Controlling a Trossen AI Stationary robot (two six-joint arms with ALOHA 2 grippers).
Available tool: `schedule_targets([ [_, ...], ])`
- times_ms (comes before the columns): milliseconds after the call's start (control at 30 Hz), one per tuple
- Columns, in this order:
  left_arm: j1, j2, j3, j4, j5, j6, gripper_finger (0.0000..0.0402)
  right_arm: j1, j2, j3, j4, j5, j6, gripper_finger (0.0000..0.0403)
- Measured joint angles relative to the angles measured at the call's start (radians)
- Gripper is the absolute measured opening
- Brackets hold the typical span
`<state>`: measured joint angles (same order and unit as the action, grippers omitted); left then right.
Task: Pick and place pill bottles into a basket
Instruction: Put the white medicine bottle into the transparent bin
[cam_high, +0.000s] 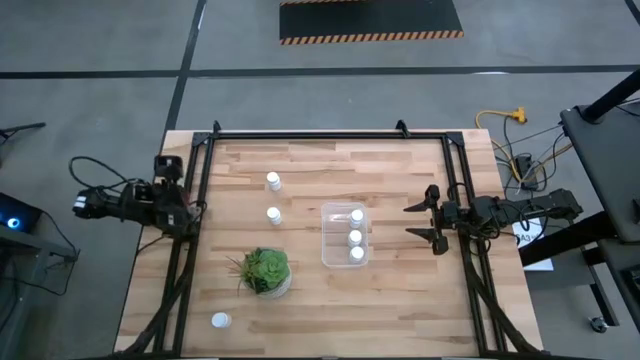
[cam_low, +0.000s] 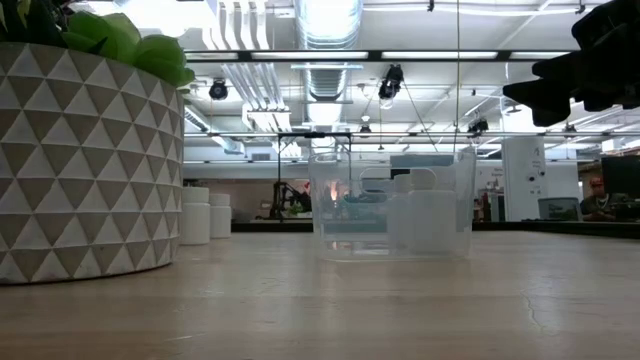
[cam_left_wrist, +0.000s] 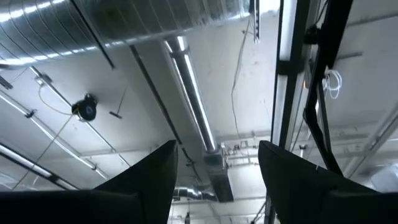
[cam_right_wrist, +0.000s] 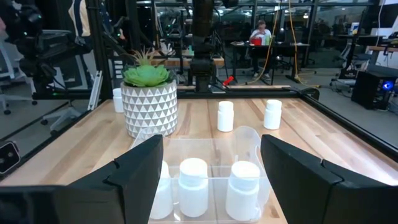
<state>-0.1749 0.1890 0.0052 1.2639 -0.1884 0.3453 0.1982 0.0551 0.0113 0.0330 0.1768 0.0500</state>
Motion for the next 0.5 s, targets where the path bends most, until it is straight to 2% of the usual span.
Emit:
schedule_targets([
  [67,0.0,0.004,0.004,0.008,0.001,-0.01,0.0207,0.0,0.0,0.0,0.0,0.0,0.0,0.0261],
  [300,0.0,0.114,0.095,0.004,-0.036,-0.203,0.0207,0.0,0.0,0.0,0.0,0.001,0.0,0.0261],
  [500,0.0,0.265,0.205,0.003,-0.099,-0.209,0.0207,0.0,0.0,0.0,0.0,0.001,0.0,0.026],
])
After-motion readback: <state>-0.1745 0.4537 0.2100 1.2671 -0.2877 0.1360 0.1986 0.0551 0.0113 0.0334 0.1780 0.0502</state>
